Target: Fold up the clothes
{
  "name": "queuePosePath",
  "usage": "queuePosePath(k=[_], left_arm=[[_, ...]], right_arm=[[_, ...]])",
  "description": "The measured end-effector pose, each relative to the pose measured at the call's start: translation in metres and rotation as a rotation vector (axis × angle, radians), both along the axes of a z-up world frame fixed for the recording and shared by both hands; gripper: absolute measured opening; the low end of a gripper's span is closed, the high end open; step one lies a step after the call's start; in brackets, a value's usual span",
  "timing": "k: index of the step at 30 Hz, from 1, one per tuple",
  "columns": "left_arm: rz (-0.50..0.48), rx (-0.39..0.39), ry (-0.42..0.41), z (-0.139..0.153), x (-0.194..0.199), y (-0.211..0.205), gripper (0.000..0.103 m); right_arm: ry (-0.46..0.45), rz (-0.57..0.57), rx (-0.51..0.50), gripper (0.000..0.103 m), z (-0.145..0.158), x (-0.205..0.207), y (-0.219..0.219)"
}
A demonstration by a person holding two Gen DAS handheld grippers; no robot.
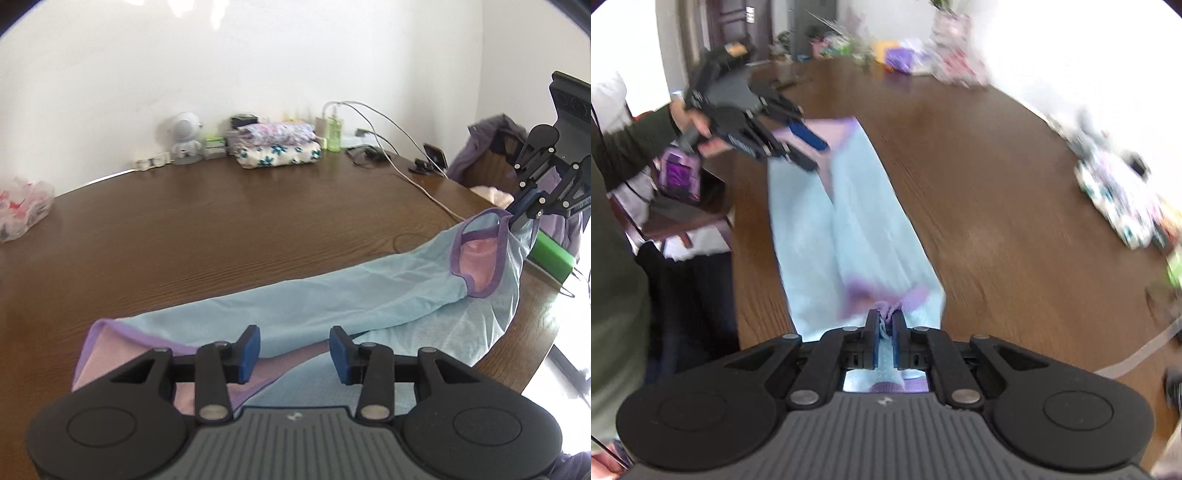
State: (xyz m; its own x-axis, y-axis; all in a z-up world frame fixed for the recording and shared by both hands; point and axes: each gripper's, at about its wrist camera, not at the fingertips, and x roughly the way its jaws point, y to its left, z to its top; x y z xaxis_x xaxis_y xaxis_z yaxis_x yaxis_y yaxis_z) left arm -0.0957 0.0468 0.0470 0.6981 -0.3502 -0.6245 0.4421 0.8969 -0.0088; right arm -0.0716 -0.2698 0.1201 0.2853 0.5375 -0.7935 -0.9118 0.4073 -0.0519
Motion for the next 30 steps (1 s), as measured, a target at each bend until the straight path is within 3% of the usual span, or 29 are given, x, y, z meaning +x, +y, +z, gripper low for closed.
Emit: queuePosePath(k=[4, 7, 10, 12, 14, 17, 20, 24, 29, 30], left_arm=[[0.033, -0.063, -0.025, -0.001, -0.015, 0.027, 0.044], [0.067, -0.121, -0.039, -0.003, -0.027, 0.046, 0.044], [0.093, -0.201, -0.017, -0.005, -0.037, 0.062, 0.045], [0.089, -0.216, -0.015, -0.007, -0.045, 0.066, 0.045], [0.067, -0.247, -0.007, -0.011, -0.048, 0.069, 0.045], [0.017, -0.373, 0.046, -0.017, -0.043, 0.065, 0.05], [-0.087, -0.453, 0.071, -0.02, -0.031, 0.042, 0.051], [-0.146, -0.394, 0.099, -0.019, -0.008, -0.006, 0.054], [-0.114, -0.332, 0.142, -0.021, 0.018, -0.044, 0.054], [-0.083, -0.331, 0.161, -0.023, 0.023, -0.047, 0.048]], right_arm=[[0.002, 0.115, -0.043, 0.005, 0.006, 0.011, 0.07], [-0.002, 0.184, -0.111, 0.006, -0.01, 0.022, 0.134], [-0.009, 0.228, -0.152, 0.011, -0.02, 0.03, 0.182], [-0.037, 0.253, -0.154, 0.022, -0.012, 0.03, 0.197], [-0.076, 0.217, -0.104, 0.042, 0.015, 0.03, 0.187], [-0.113, 0.062, -0.051, 0.042, 0.046, 0.029, 0.152], [-0.104, -0.093, -0.014, 0.042, 0.047, 0.014, 0.118], [-0.084, -0.225, 0.032, 0.041, 0.003, -0.026, 0.099], [-0.073, -0.322, 0.139, 0.041, -0.036, -0.049, 0.072], [-0.069, -0.342, 0.167, 0.041, -0.041, -0.049, 0.066]])
